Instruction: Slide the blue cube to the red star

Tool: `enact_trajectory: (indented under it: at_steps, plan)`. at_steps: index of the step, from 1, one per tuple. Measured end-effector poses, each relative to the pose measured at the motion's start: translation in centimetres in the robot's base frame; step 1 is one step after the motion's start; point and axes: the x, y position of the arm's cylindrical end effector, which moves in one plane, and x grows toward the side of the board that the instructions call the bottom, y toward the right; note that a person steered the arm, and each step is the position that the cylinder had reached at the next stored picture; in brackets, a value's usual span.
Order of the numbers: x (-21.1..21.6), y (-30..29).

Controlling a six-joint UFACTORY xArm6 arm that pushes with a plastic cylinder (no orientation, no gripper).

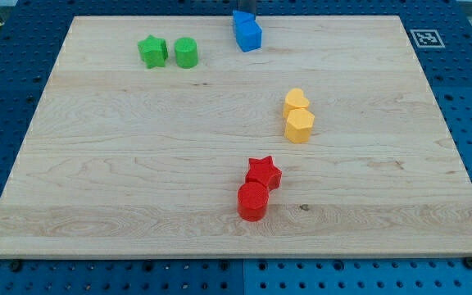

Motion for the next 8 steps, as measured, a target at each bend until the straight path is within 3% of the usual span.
enact_trajectory:
  at_steps: [2,8]
  plan:
    - [0.3,-0.3]
    - [8.6,1.7]
